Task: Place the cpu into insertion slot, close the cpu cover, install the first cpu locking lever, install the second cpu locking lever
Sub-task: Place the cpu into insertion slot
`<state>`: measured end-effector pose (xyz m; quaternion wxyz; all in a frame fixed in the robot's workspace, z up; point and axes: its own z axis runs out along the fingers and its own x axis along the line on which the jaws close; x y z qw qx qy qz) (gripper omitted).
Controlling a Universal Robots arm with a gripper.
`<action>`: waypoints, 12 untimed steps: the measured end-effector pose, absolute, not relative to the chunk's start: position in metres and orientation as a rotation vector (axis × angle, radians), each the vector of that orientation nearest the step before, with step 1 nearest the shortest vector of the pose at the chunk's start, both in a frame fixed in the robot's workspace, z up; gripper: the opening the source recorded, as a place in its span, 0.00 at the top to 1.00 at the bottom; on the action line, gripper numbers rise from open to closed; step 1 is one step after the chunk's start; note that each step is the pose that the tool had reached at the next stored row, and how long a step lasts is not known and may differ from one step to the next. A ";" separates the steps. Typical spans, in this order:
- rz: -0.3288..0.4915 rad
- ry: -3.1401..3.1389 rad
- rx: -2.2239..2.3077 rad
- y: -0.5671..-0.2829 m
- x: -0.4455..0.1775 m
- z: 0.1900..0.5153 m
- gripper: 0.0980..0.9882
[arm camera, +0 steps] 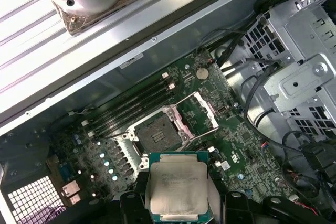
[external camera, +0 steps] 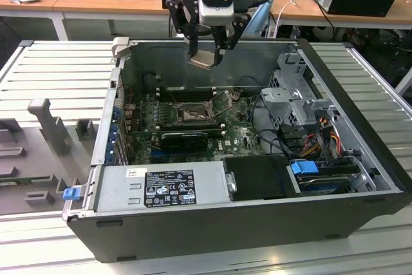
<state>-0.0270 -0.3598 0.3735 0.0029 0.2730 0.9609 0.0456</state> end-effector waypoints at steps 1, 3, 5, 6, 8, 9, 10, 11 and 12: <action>0.143 3.012 0.862 -0.360 -0.027 0.373 0.52; 0.143 3.004 0.883 -0.360 -0.027 0.373 0.52; 0.143 2.999 0.901 -0.360 -0.027 0.373 0.52; 0.143 2.997 0.907 -0.360 -0.027 0.373 0.52; 0.142 2.990 0.926 -0.360 -0.027 0.373 0.52; 0.143 2.986 0.938 -0.360 -0.027 0.373 0.52; 0.142 2.984 0.943 -0.360 -0.027 0.373 0.52; 0.142 2.982 0.951 -0.360 -0.027 0.373 0.52; 0.142 2.978 0.960 -0.360 -0.027 0.373 0.52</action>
